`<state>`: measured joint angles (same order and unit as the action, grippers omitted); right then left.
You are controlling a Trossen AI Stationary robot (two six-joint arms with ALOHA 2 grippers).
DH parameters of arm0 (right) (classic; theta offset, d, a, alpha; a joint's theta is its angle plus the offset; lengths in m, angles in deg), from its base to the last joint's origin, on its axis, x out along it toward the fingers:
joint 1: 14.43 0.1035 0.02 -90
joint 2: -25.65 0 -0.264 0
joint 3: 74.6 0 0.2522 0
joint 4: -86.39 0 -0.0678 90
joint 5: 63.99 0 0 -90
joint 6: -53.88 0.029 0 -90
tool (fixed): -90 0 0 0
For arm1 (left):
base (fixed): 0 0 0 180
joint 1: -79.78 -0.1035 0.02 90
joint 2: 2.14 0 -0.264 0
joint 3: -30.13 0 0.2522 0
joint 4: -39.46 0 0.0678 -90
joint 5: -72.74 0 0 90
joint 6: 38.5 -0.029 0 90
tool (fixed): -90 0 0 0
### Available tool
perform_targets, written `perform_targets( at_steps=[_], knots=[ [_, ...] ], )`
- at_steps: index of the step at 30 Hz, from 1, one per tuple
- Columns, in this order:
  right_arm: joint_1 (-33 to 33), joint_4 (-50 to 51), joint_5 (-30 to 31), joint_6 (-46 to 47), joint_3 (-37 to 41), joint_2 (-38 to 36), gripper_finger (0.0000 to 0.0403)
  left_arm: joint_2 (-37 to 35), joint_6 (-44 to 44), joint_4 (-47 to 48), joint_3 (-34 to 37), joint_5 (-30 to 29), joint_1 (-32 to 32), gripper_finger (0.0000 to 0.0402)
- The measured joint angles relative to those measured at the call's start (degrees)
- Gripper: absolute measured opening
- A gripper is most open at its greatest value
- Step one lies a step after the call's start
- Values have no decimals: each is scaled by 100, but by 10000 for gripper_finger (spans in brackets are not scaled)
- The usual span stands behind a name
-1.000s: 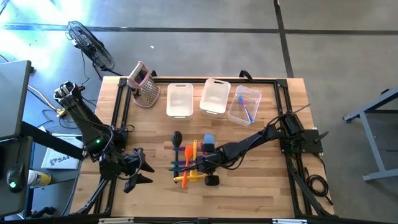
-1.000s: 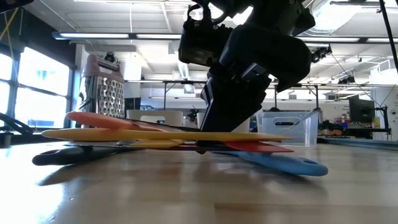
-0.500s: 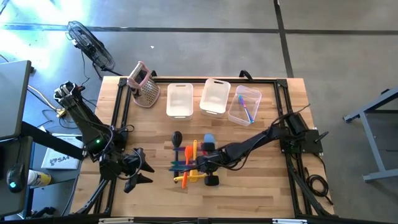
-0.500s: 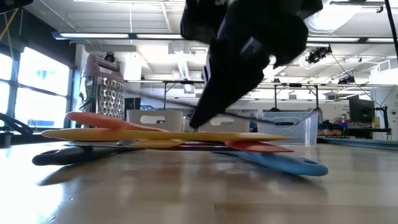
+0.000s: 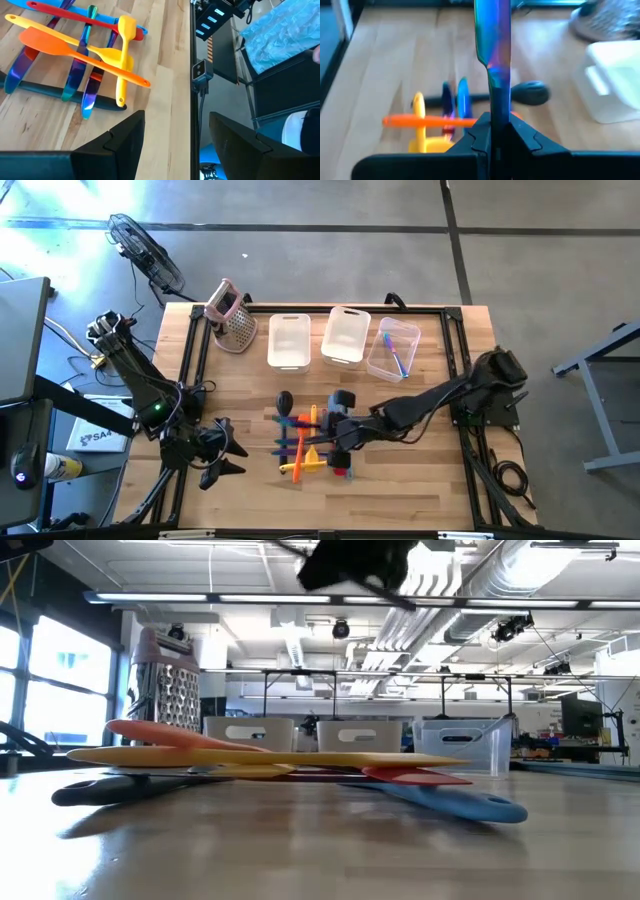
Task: Pick & Place Kitchen Items
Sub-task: Put the blue table knife into the transparent bin
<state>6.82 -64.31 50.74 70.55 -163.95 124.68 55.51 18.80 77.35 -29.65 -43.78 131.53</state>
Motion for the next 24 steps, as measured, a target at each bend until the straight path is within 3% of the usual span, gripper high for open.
perform_targets(
  at_steps=[8, 15, 21, 24],
  knots=[
    [243, 706, 1060, 1111, 0, -669, 25, 0, 288, 1, 0, 44, 2, 216],
    [443, 1772, 1770, 2630, 0, -963, 25, 0, 306, 3, 0, 42, 0, 216],
    [444, 3289, 2011, 4153, 0, -1214, 25, 0, 306, 28, 0, 38, 0, 216],
    [283, 4193, 1737, 4931, 0, -1391, 25, 0, 306, 49, 0, 70, 0, 216]
  ],
)
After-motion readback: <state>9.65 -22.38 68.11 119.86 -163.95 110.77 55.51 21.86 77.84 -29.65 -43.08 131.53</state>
